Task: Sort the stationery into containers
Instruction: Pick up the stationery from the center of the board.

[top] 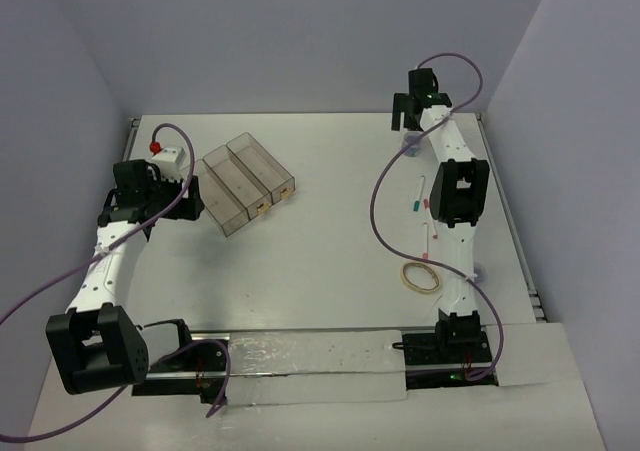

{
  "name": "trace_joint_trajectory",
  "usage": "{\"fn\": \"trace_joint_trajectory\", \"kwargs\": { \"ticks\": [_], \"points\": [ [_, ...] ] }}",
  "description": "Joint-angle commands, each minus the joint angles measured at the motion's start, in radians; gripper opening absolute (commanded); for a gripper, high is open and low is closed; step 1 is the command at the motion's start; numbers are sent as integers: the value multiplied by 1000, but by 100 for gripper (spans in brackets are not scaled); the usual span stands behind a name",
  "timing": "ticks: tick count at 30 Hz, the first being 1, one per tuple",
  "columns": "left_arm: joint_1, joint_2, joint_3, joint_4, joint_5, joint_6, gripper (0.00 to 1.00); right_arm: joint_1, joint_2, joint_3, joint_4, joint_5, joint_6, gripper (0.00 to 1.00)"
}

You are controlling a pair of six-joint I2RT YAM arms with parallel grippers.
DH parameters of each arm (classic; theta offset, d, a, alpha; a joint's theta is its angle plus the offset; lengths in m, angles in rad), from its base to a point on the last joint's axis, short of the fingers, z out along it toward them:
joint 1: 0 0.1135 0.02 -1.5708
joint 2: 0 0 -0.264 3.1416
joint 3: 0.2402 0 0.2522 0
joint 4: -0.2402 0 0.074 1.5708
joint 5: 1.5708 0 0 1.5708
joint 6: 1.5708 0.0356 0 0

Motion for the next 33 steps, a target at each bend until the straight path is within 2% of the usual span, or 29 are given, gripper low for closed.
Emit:
{"fn": "trace_joint_trajectory", "kwargs": {
  "ticks": [1,6,10,14,17,19,20,22,26,28,31,33],
  "points": [
    [5,4,44,47,7,-17,85,18,60,13,-23,10,-25,100],
    [6,4,60,36,-7,-10,85,19,100,17,-32,-27,-8,97],
    [7,5,60,32,-6,-15,85,19,88,-18,9,0,1,85],
    [6,2,59,29,-6,-16,85,18,85,-18,20,38,-8,56],
    [5,-2,57,26,-10,-11,85,18,67,-37,43,34,-19,50],
    [5,-4,54,25,-11,-10,85,18,53,-50,56,18,-31,32],
    [5,-4,53,25,-12,-9,85,18,46,-54,58,9,-34,30],
    [5,-9,48,27,-15,-6,86,25,9,-69,59,-28,-37,2],
    [7,-17,40,30,-28,-2,86,84,-118,-148,100,-131,-23,0],
    [10,-24,31,36,-33,-6,86,137,-247,-211,189,-212,-8,0],
    [22,-40,18,40,-20,-16,86,299,-382,-317,326,-278,-26,0],
    [31,-46,14,43,-15,-17,86,382,-397,-318,348,-325,-61,0]
  ]
}}
